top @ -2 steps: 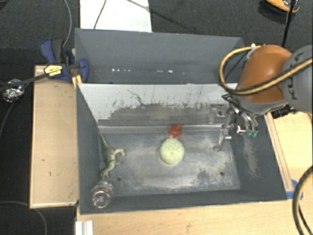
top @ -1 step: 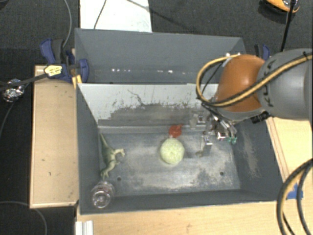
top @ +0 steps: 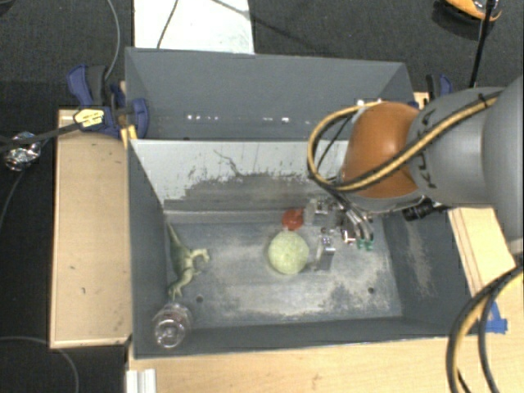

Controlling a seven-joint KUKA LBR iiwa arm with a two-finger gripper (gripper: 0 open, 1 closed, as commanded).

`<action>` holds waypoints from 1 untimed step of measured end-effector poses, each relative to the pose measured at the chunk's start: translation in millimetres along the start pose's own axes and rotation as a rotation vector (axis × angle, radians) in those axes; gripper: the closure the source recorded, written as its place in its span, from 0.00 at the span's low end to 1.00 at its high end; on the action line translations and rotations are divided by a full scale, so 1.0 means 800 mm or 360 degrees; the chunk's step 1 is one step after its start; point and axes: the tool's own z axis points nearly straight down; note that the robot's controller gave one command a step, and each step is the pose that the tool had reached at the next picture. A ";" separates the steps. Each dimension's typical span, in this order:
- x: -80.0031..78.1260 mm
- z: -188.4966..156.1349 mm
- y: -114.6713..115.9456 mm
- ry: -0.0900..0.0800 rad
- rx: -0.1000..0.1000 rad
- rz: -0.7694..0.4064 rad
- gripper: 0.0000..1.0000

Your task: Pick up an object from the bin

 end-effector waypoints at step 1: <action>0.025 -0.001 0.041 -0.0011 0.0005 -0.0023 0.00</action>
Offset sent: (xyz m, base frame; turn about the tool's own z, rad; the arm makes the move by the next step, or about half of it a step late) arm -0.0312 0.0399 -0.0136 -0.0258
